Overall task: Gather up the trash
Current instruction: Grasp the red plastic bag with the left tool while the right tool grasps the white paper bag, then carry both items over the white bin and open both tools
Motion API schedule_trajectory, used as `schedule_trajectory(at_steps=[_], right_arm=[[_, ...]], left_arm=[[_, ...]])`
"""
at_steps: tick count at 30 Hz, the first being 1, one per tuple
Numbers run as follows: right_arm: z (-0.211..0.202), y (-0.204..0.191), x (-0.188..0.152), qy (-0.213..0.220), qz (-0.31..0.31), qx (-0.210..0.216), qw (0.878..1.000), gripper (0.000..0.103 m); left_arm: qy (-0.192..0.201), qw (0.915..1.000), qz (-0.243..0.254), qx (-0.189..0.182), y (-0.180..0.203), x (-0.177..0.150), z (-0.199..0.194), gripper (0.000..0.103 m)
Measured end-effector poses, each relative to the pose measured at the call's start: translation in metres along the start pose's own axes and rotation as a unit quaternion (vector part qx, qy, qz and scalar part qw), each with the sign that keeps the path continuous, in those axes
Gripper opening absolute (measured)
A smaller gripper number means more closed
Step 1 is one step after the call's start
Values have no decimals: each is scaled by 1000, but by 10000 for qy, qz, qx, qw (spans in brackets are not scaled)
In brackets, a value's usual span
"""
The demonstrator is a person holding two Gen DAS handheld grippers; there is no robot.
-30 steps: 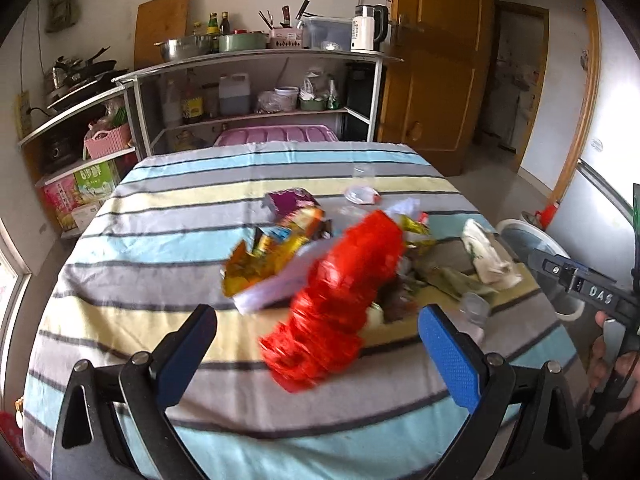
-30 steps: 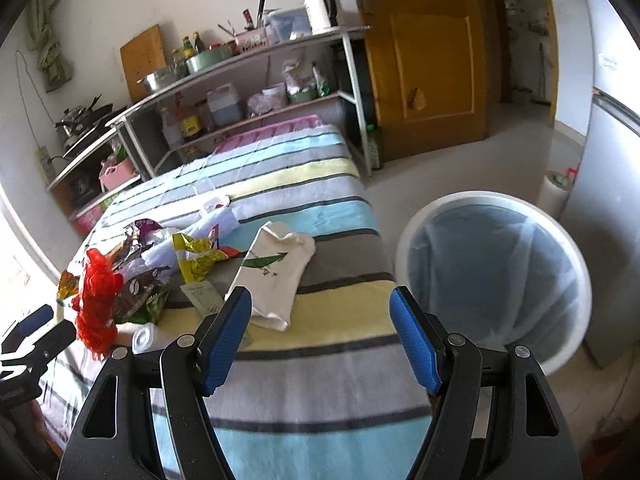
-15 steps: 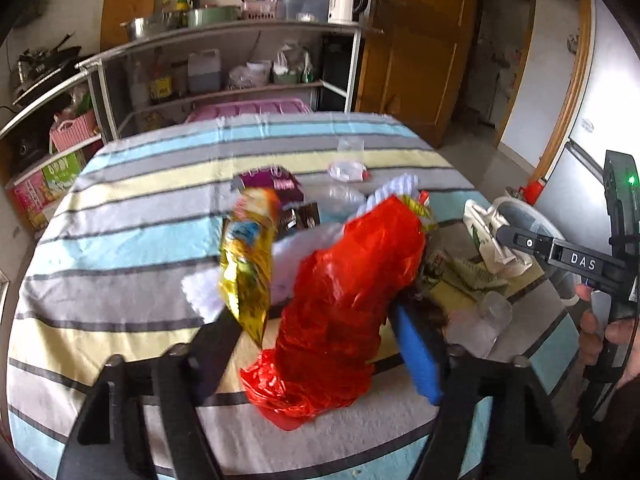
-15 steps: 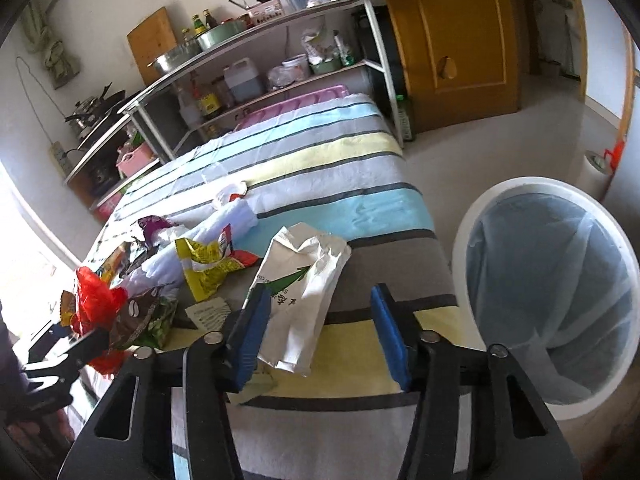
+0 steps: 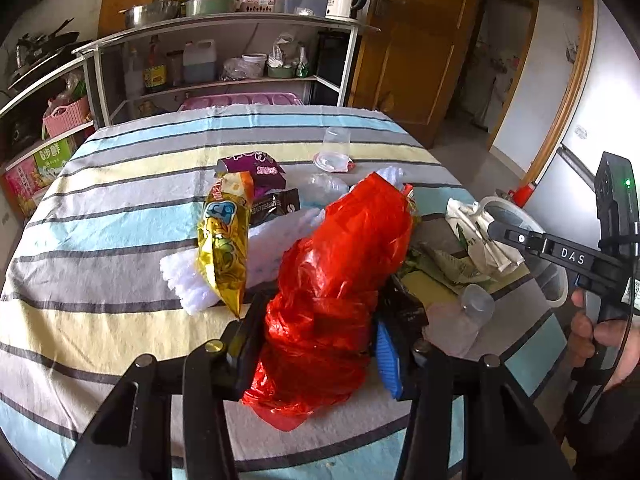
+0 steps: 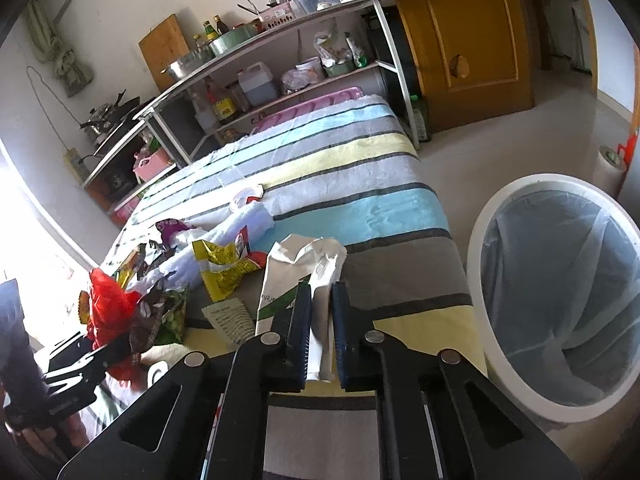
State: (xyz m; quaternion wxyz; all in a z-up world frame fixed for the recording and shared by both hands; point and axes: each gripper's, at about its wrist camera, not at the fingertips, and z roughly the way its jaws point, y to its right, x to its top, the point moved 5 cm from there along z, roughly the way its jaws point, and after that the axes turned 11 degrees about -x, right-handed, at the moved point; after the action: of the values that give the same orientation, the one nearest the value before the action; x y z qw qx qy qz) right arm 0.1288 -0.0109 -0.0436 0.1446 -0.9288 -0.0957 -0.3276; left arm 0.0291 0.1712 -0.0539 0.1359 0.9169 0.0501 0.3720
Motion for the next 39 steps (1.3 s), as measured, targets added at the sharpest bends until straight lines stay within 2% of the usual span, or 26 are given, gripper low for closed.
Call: schedule_trajectory(at_steps=[11,16,21,26,30,39], right_arm=[[-33,2,7,414,85,111,9990,9],[-56,10,14,660,154,47,9977,9],[-81,31,23,938,351,-54,9950,9],[-98,58,26,1068,542,-269,9924,9],[-109,83,27,1123,707,-468,9901,9],[-119,153,19,1076,1138,-1100,9815,9]], left_arm=[[353,9993,92,-64,14,13,-24,51],[459,9984,241,-224,32,25,-32,51],[554,9961,411,-557,60,42,-32,51],[553,9927,623,-874,95,56,-19,51],[382,9903,705,-1134,122,63,1,51],[-51,9772,1109,-1809,202,77,54,51]])
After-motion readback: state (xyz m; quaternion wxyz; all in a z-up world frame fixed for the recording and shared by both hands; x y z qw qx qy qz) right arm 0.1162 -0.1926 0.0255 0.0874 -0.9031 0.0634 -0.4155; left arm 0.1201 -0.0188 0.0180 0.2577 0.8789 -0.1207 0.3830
